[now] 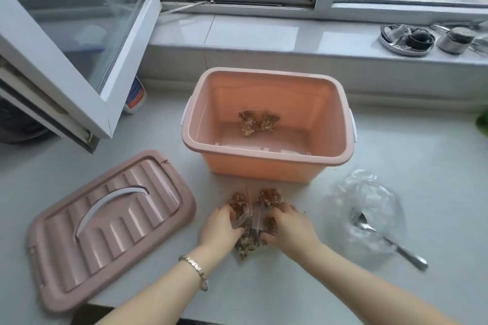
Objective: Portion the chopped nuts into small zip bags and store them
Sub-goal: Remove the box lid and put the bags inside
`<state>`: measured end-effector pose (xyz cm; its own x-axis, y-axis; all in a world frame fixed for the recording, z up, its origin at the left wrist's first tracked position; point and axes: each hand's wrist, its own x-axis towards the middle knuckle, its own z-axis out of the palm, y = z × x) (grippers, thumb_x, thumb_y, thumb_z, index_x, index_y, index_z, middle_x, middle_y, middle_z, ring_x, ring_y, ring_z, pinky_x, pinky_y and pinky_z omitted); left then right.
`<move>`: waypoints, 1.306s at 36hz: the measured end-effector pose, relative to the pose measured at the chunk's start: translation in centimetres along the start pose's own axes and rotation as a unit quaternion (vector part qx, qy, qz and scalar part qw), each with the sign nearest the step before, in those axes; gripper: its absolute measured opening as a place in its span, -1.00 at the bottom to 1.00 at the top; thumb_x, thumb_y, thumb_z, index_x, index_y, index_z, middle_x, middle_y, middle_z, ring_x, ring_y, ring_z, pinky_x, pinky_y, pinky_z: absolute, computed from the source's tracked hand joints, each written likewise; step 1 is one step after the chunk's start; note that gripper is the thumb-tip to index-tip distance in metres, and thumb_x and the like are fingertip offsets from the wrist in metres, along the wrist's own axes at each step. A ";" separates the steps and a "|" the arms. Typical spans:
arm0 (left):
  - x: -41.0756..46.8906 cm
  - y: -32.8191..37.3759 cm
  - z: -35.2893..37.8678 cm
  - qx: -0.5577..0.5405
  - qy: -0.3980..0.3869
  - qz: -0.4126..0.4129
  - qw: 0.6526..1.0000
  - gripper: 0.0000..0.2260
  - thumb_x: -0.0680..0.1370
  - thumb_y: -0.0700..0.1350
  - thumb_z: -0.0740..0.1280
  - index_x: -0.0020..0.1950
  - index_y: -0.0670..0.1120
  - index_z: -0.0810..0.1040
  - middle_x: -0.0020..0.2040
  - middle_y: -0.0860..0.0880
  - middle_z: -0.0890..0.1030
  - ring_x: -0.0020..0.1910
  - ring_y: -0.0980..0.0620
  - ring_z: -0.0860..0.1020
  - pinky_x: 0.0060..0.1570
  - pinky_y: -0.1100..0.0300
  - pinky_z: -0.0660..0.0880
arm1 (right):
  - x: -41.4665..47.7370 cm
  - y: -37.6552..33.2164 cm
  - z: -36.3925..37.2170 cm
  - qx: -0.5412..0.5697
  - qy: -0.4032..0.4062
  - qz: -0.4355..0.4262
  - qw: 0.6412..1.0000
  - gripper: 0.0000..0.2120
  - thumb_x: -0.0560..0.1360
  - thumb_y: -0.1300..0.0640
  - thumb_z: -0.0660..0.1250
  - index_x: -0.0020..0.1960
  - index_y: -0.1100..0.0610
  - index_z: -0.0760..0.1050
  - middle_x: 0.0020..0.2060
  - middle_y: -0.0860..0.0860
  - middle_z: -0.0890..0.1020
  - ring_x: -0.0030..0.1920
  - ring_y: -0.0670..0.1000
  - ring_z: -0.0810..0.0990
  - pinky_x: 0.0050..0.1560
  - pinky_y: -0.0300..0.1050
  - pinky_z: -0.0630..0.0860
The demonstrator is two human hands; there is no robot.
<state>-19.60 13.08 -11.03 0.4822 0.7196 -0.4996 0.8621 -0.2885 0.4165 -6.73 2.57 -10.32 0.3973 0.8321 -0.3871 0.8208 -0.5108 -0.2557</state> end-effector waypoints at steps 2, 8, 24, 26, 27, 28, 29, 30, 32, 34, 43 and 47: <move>0.1 -0.2 0.1 -0.004 -0.009 -0.014 1.000 -0.71 0.46 -0.02 0.38 0.12 -0.07 0.45 0.10 -0.05 0.56 0.11 -0.08 0.52 -0.01 0.16 0.44 | 0.2 -0.3 0.8 0.007 0.039 0.009 0.999 -0.61 0.44 -0.09 0.28 0.19 0.06 0.45 0.11 0.06 0.49 0.17 0.13 0.43 0.01 -0.07 0.42; 0.1 -1.2 0.0 -0.052 -0.038 -0.002 0.998 -0.87 0.46 -0.13 0.38 -0.26 0.03 0.50 -0.18 -0.01 0.59 -0.08 -0.02 0.57 -0.09 0.17 0.45 | 0.0 1.0 0.5 0.036 0.092 0.009 0.995 -0.65 0.55 -0.14 0.12 0.04 0.09 0.52 -0.02 0.04 0.55 0.08 0.12 0.49 -0.11 -0.06 0.42; -3.5 5.8 -16.8 -0.285 0.047 0.242 0.926 -0.76 0.50 -0.23 0.33 -0.24 0.11 0.52 -0.30 0.13 0.61 -0.25 0.15 0.56 -0.11 0.04 0.56 | -2.0 2.7 -16.4 0.353 0.261 -0.142 0.887 -0.83 0.38 0.24 0.41 -0.19 -0.04 0.57 -0.20 -0.09 0.58 -0.20 -0.16 0.56 -0.18 -0.44 0.47; -1.9 7.2 -18.7 -0.297 0.075 0.243 0.921 -0.72 0.50 -0.26 0.33 -0.29 0.11 0.53 -0.32 0.11 0.60 -0.26 0.11 0.58 -0.15 0.00 0.60 | 0.3 2.8 -18.3 0.384 0.262 -0.114 0.878 -0.80 0.41 0.26 0.42 -0.20 -0.03 0.55 -0.24 -0.10 0.59 -0.28 -0.19 0.56 -0.23 -0.46 0.44; -0.7 7.9 -19.3 -0.297 0.081 0.239 0.921 -0.74 0.50 -0.25 0.34 -0.29 0.08 0.52 -0.30 0.08 0.60 -0.23 0.05 0.59 -0.14 -0.03 0.60 | 1.8 2.9 -19.0 0.388 0.261 -0.096 0.878 -0.85 0.42 0.25 0.42 -0.20 0.00 0.57 -0.27 -0.13 0.60 -0.33 -0.22 0.55 -0.27 -0.47 0.42; 0.6 8.4 -19.7 -0.294 0.082 0.231 0.924 -0.78 0.50 -0.23 0.35 -0.29 0.05 0.51 -0.26 0.03 0.60 -0.18 -0.04 0.61 -0.12 -0.06 0.60 | 3.4 3.1 -19.4 0.380 0.261 -0.074 0.884 -0.91 0.43 0.21 0.41 -0.18 0.04 0.58 -0.30 -0.15 0.59 -0.36 -0.24 0.53 -0.29 -0.47 0.40; 2.0 9.0 -19.9 -0.286 0.079 0.220 0.929 -0.81 0.49 -0.20 0.36 -0.28 0.03 0.50 -0.22 -0.02 0.61 -0.14 -0.12 0.62 -0.09 -0.09 0.59 | 5.2 3.4 -19.6 0.369 0.256 -0.051 0.892 -0.97 0.43 0.17 0.41 -0.16 0.06 0.59 -0.31 -0.17 0.58 -0.35 -0.24 0.53 -0.29 -0.46 0.40; 3.6 9.4 -19.8 -0.274 0.075 0.206 0.936 -0.84 0.48 -0.17 0.37 -0.28 0.01 0.49 -0.19 -0.06 0.62 -0.14 -0.15 0.61 -0.09 -0.06 0.59 | 7.0 3.7 -19.4 0.358 0.246 -0.025 0.900 -0.99 0.43 0.14 0.41 -0.14 0.06 0.60 -0.32 -0.17 0.58 -0.34 -0.24 0.53 -0.28 -0.44 0.42; 6.8 10.2 -18.9 -0.240 0.060 0.170 0.954 -0.82 0.50 -0.20 0.34 -0.28 -0.01 0.45 -0.16 -0.12 0.62 -0.24 -0.09 0.57 -0.19 0.11 0.55 | 10.5 4.3 -18.6 0.346 0.211 0.024 0.914 -0.97 0.43 0.11 0.42 -0.14 0.06 0.60 -0.33 -0.13 0.58 -0.37 -0.22 0.52 -0.28 -0.33 0.45; 9.9 10.7 -17.8 -0.233 0.027 0.133 0.963 -0.79 0.53 -0.23 0.31 -0.27 -0.02 0.42 -0.19 -0.12 0.58 -0.27 -0.05 0.52 -0.23 0.08 0.53 | 13.6 4.6 -17.4 0.345 0.171 0.066 0.920 -0.95 0.42 0.14 0.43 -0.14 0.11 0.62 -0.35 -0.06 0.58 -0.40 -0.14 0.51 -0.35 -0.34 0.45; 18.8 10.8 -13.9 -0.089 -0.080 0.077 0.990 -0.79 0.54 -0.22 0.28 -0.26 -0.02 0.40 -0.32 0.01 0.43 -0.41 0.10 0.41 -0.53 0.31 0.44 | 21.1 4.9 -12.3 0.360 0.025 0.190 0.913 -0.86 0.44 0.25 0.40 -0.29 0.13 0.54 -0.46 -0.02 0.49 -0.49 -0.07 0.42 -0.61 -0.41 0.31; 21.1 10.9 -12.4 -0.046 -0.073 0.093 0.992 -0.96 0.54 -0.23 0.28 -0.07 -0.11 0.49 -0.14 -0.07 0.48 -0.24 -0.03 0.45 -0.39 0.22 0.44 | 22.5 4.8 -10.8 0.406 0.032 0.215 0.887 -0.91 0.46 0.24 0.37 -0.07 0.25 0.58 -0.29 0.08 0.55 -0.20 0.08 0.55 -0.11 -0.13 0.56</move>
<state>-2.01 32.91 -7.65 0.6547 0.5578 -0.5101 0.7417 -0.3442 0.5756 10.54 21.19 -10.68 0.6462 0.5198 -0.5588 0.0310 -0.7494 -0.6613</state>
